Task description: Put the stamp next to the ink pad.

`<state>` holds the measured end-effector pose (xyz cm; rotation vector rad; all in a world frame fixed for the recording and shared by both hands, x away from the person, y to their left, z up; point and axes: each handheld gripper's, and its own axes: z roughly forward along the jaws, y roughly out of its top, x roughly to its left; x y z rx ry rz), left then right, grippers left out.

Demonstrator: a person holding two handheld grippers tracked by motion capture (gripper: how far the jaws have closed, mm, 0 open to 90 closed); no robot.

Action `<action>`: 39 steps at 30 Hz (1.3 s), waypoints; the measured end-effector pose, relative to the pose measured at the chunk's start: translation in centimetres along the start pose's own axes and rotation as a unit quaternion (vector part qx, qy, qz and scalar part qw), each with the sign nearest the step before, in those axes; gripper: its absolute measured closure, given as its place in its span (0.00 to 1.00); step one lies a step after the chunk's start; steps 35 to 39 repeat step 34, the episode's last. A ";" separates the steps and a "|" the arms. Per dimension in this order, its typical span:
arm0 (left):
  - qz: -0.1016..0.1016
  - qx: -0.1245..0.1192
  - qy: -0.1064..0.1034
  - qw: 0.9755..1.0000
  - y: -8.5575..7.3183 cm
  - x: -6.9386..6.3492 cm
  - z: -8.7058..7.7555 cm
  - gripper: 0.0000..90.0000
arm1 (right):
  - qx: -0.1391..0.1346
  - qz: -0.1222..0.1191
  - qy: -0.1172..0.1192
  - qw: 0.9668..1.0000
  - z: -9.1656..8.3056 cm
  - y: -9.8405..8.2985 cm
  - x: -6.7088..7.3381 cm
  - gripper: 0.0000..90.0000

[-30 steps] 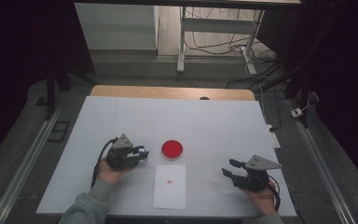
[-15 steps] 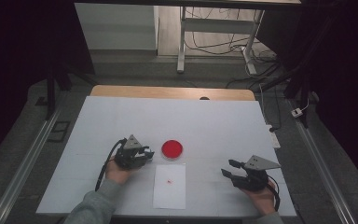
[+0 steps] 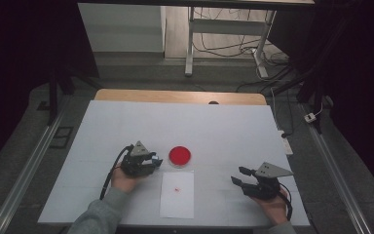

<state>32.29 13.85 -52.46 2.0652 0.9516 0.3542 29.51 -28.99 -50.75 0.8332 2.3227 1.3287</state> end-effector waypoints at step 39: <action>-0.030 -0.037 -0.030 0.998 -5.4 -0.2 -9.9 0.33 | -0.008 -0.012 -0.008 1.000 -0.3 -0.1 -0.1 0.53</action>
